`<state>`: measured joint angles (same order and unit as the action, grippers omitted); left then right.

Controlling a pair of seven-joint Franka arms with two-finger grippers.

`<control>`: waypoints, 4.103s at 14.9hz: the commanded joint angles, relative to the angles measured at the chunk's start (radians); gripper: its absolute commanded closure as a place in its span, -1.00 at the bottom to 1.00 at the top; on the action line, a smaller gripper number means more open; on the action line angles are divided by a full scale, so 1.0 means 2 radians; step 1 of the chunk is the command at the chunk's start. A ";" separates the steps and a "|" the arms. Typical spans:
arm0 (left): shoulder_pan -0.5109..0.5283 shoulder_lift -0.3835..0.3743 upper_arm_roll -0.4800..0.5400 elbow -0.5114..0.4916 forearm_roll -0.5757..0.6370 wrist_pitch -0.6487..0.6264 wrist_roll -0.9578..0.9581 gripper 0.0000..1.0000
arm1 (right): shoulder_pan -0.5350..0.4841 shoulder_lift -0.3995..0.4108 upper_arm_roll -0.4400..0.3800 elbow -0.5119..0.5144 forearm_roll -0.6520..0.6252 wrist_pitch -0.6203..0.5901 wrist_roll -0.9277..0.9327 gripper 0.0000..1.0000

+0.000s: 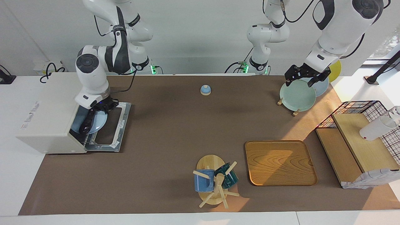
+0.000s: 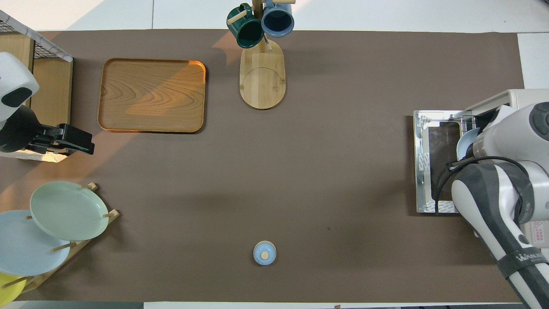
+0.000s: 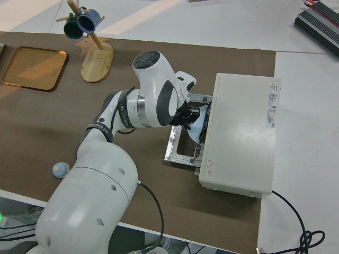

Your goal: Put eggplant into oven

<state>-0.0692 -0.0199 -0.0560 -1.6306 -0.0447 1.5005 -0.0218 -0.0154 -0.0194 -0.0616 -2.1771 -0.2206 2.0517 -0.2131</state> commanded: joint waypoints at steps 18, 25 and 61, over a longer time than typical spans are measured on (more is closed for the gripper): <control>0.023 -0.014 -0.004 -0.012 0.008 0.002 -0.002 -1.00 | 0.066 0.035 0.013 -0.010 0.055 0.105 0.073 1.00; 0.022 -0.014 -0.004 -0.012 0.008 0.002 -0.002 -1.00 | 0.065 0.080 0.012 -0.021 0.056 0.136 0.106 1.00; 0.022 -0.015 -0.004 -0.012 0.008 0.002 -0.002 -1.00 | -0.019 0.006 0.015 0.196 0.044 -0.220 -0.118 -0.63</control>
<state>-0.0341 -0.0223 -0.0572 -1.6305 -0.0447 1.5007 -0.0243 -0.0535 -0.0055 -0.0415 -1.8770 -0.1792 1.6880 -0.4381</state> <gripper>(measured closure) 0.000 0.771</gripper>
